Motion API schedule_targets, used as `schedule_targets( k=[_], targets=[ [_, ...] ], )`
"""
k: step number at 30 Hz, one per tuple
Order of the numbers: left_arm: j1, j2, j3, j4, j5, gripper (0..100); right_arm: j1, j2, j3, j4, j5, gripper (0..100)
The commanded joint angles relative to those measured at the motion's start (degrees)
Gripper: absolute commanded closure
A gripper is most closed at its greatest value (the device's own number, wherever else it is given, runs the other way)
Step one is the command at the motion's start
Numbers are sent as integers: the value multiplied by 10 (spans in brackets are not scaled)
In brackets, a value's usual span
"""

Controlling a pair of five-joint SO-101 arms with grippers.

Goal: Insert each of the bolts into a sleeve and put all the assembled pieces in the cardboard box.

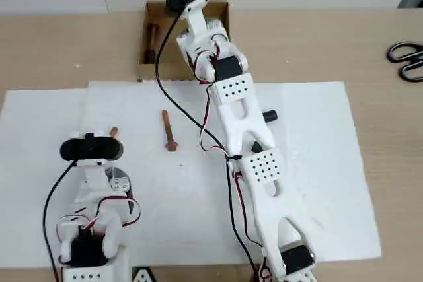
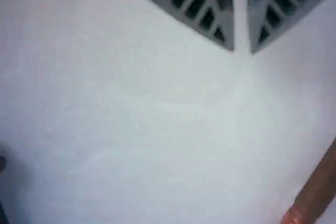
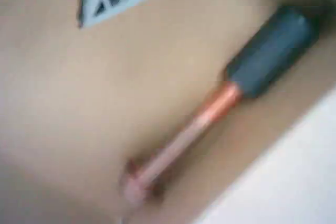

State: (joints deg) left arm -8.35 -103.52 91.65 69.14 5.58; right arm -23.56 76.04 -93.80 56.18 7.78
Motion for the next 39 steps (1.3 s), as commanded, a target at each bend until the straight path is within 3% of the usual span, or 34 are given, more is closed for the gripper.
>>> schedule_targets(
  k=[1,14,23,31,39],
  targets=[
    [-2,-6,-2,-13,-2,994,-7,-80,-26,73,3,808],
    [-2,-6,-2,-13,-2,994,-15,-220,-25,370,-27,808],
    [-1,-6,-2,-18,-1,994,-17,-267,-12,413,-27,808],
    [3,-6,-2,-20,-1,994,-26,-461,256,415,-27,808],
    [3,-6,-2,-20,-1,994,-8,-663,576,412,-81,808]
  ],
)
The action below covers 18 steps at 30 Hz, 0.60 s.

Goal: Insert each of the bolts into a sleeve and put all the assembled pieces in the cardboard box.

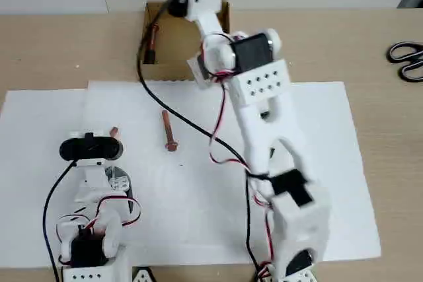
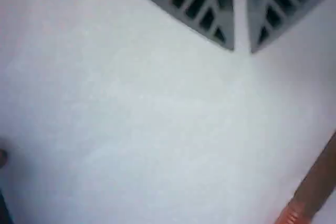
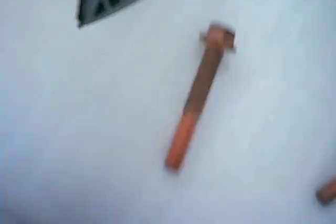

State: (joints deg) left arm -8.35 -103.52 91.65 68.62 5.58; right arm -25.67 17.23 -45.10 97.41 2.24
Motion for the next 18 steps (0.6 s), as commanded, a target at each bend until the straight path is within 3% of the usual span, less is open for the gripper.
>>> schedule_targets(
  k=[1,9,18],
  targets=[
    [3,-6,-2,-15,-1,994,16,-88,116,-2,-37,808],
    [3,-6,-1,-15,-1,994,57,-146,269,-3,-91,808],
    [3,-6,-1,-15,-1,994,68,-149,400,-12,-22,806]
  ],
)
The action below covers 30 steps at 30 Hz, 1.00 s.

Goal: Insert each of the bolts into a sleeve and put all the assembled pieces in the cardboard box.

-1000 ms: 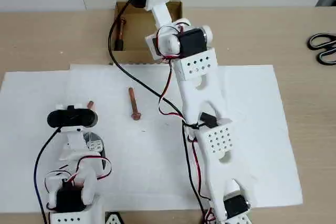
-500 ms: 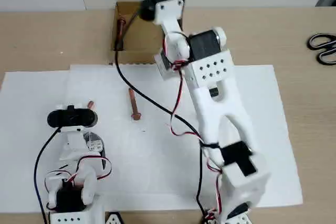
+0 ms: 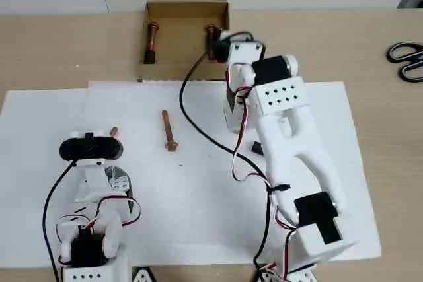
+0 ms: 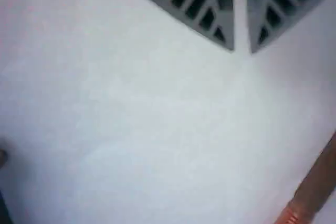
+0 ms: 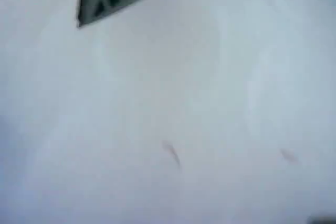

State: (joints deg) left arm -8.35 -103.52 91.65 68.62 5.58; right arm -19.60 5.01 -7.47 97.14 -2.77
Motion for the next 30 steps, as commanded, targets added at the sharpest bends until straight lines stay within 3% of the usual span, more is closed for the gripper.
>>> schedule_targets(
  k=[1,4,13,20,30],
  targets=[
    [3,-6,-1,-15,-1,994,7,-27,33,-9,36,805],
    [3,-6,-1,-15,-3,994,9,-27,45,-9,67,805],
    [3,-6,-1,-15,-4,994,51,-27,82,-18,279,808],
    [3,-6,-1,-14,-4,994,91,-28,117,-67,402,808],
    [3,-6,-1,-14,-4,994,88,-27,185,-153,484,808]
  ],
)
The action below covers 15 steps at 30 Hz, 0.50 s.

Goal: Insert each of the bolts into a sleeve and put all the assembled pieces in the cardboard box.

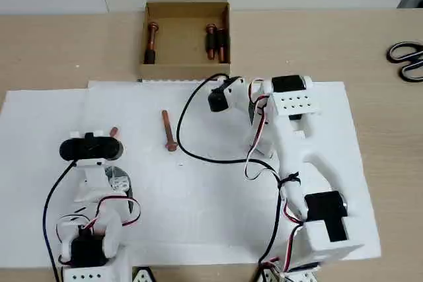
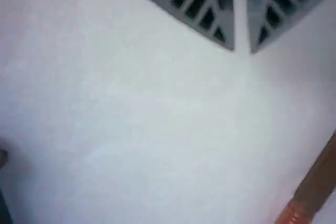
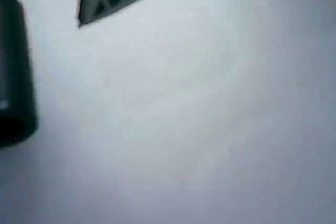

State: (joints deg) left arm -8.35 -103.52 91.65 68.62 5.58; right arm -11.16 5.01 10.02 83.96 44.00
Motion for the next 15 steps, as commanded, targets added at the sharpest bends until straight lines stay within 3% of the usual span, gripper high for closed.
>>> schedule_targets(
  k=[1,15],
  targets=[
    [3,-6,-1,-14,-4,994,3,-27,18,-29,18,809],
    [3,-6,-1,-13,-4,994,4,-25,121,-157,28,817]
  ],
)
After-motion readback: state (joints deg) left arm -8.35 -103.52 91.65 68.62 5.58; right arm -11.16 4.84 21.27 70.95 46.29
